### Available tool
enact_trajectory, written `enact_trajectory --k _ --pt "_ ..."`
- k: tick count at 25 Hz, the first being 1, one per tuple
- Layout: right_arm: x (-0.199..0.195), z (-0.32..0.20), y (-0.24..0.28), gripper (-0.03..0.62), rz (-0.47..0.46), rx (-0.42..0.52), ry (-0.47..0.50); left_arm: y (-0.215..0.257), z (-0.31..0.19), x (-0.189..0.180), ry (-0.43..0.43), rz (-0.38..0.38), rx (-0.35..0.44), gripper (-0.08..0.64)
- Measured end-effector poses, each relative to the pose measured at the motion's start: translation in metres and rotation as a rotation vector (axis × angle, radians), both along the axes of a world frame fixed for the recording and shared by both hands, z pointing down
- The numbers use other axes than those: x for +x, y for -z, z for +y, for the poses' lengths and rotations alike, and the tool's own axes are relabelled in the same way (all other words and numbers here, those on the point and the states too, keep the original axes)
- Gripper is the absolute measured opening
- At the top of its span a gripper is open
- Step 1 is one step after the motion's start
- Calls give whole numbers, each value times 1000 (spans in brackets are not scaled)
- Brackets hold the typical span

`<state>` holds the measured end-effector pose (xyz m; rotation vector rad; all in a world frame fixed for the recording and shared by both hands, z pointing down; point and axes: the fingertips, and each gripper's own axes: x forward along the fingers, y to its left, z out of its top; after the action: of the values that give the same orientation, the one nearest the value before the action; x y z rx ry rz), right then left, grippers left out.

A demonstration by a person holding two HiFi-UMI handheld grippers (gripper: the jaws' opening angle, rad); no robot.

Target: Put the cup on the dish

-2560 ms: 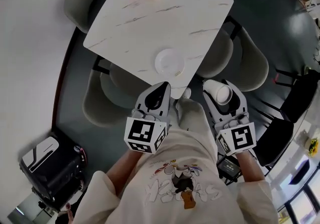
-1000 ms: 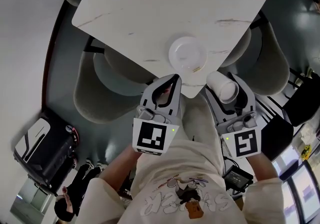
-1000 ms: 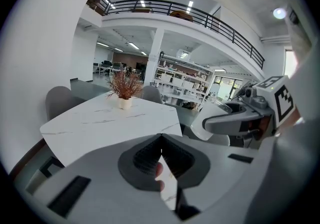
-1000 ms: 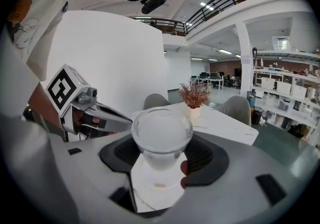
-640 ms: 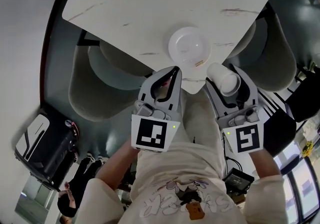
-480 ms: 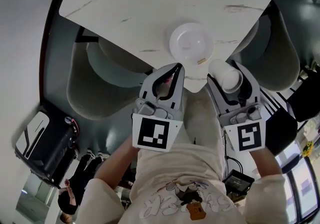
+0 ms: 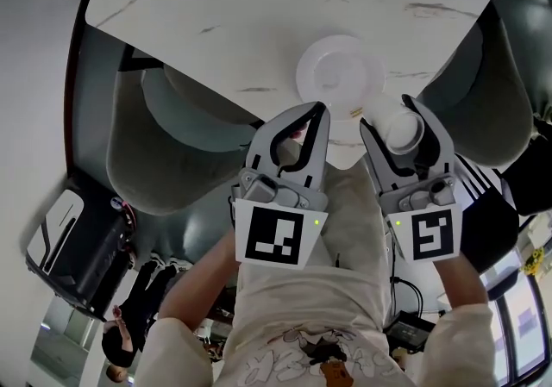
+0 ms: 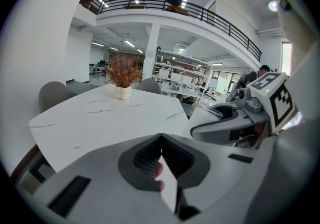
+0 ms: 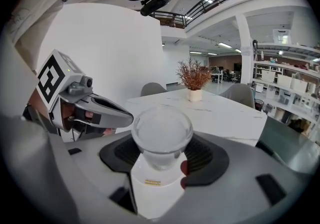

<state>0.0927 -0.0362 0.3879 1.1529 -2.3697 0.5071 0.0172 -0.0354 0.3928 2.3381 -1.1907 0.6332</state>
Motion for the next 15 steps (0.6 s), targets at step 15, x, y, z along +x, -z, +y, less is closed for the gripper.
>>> enact_trajectory --k 15 --pt "-11 -6 -40 262 22 10 -10 -48 0 -10 4 -20 -33 3"
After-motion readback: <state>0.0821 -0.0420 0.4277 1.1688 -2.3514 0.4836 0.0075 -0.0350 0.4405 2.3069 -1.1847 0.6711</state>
